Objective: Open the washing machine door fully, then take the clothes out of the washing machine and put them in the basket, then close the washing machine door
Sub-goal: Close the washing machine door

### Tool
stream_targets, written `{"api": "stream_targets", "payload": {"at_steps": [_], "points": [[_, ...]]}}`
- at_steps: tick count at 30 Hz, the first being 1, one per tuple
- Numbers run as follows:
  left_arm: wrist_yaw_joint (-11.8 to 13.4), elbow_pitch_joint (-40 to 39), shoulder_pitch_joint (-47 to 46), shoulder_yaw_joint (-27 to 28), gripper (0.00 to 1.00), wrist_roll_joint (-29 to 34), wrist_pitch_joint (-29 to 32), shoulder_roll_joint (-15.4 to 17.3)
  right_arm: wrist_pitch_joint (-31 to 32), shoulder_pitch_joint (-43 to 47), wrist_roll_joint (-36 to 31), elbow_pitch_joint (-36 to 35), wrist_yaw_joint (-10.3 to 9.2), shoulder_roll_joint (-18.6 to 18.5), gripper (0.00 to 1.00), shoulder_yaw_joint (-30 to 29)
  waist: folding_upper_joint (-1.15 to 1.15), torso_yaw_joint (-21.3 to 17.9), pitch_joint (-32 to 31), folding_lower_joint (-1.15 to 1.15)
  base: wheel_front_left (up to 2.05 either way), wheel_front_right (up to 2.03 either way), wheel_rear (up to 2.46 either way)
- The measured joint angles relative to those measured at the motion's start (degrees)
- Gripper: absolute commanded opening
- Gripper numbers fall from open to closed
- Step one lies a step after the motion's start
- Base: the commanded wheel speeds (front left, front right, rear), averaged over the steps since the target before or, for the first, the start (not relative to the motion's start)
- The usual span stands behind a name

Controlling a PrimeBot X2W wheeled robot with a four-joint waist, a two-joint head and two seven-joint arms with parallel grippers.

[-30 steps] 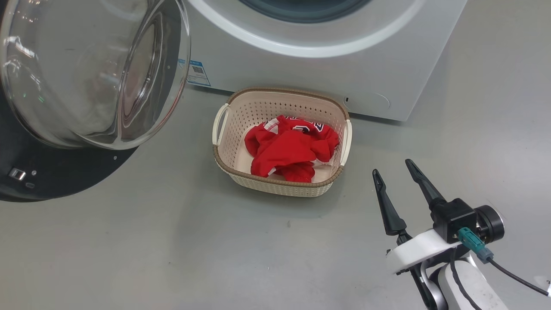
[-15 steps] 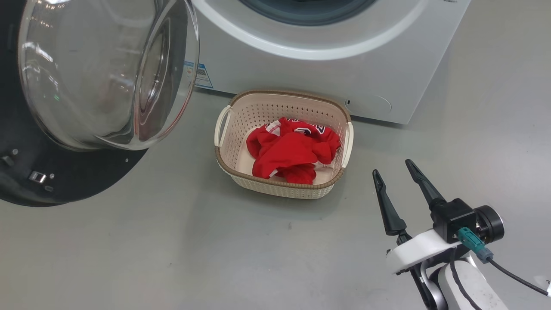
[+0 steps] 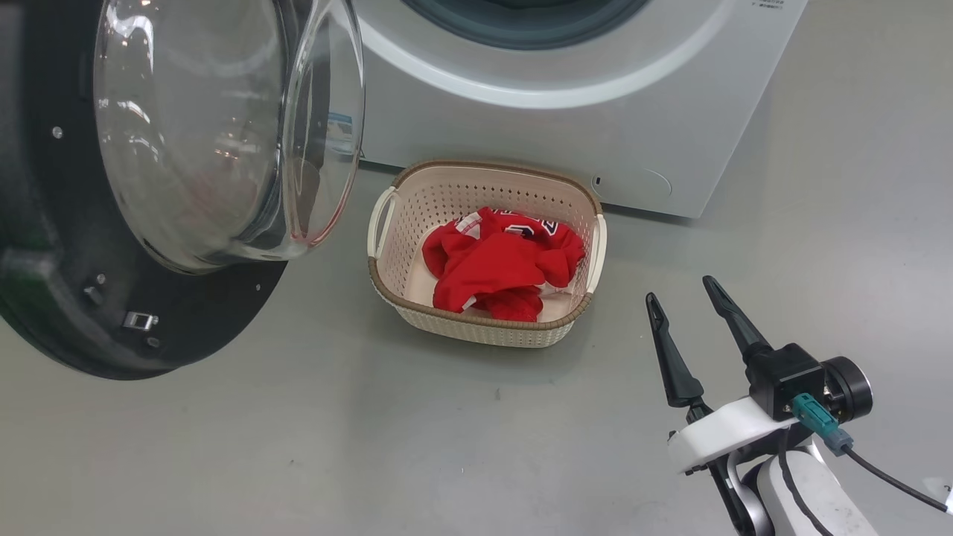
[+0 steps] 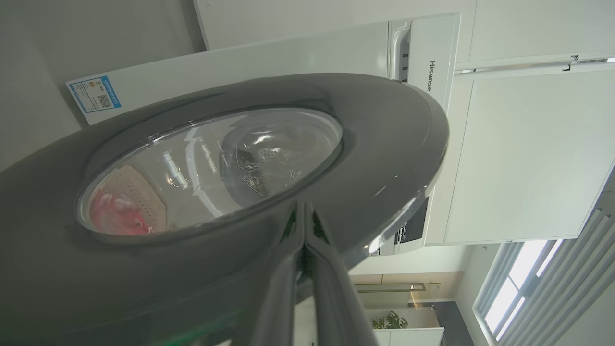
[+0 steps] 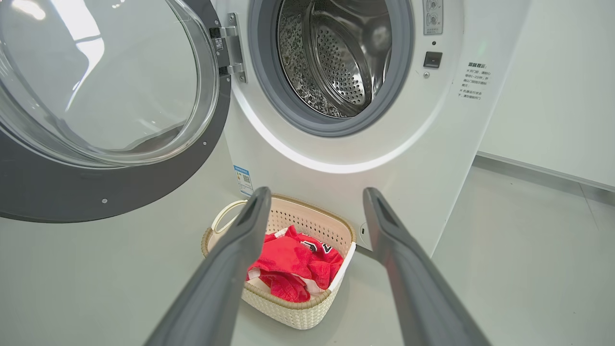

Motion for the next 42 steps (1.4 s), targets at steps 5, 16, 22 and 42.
{"api": "stream_targets", "payload": {"at_steps": [5, 16, 22, 42], "points": [[-0.74, -1.59, 1.05, -1.37, 0.0, -0.31, 3.21, -0.15, -0.09, -0.01, 0.01, 0.13, 0.0, 0.16, 1.0, -0.03, 0.0, -0.33, -0.3, 0.0, 0.0, 0.0, 0.0], [-1.78, -6.59, 4.05, -3.11, 0.0, -2.4, 8.78, -0.1, -0.48, -0.51, 0.12, 0.46, -0.01, 0.73, 1.0, 0.36, 0.0, -2.79, -0.83, 0.0, 0.0, 0.0, 0.0], [-1.82, -9.56, 4.81, -4.15, 0.0, -2.67, 10.85, -0.25, -0.49, -0.82, 0.2, 0.44, -0.09, 0.94, 1.0, 0.38, 0.0, -4.49, -0.53, 0.0, 0.0, 0.0, 0.0], [-2.25, -18.98, 5.48, -8.25, 0.0, -3.81, 15.18, -1.78, -1.0, -2.63, 1.53, 0.47, -0.53, 2.13, 1.0, 1.27, 0.0, -12.3, 2.07, 0.0, 0.0, 0.0, 0.0]]}}
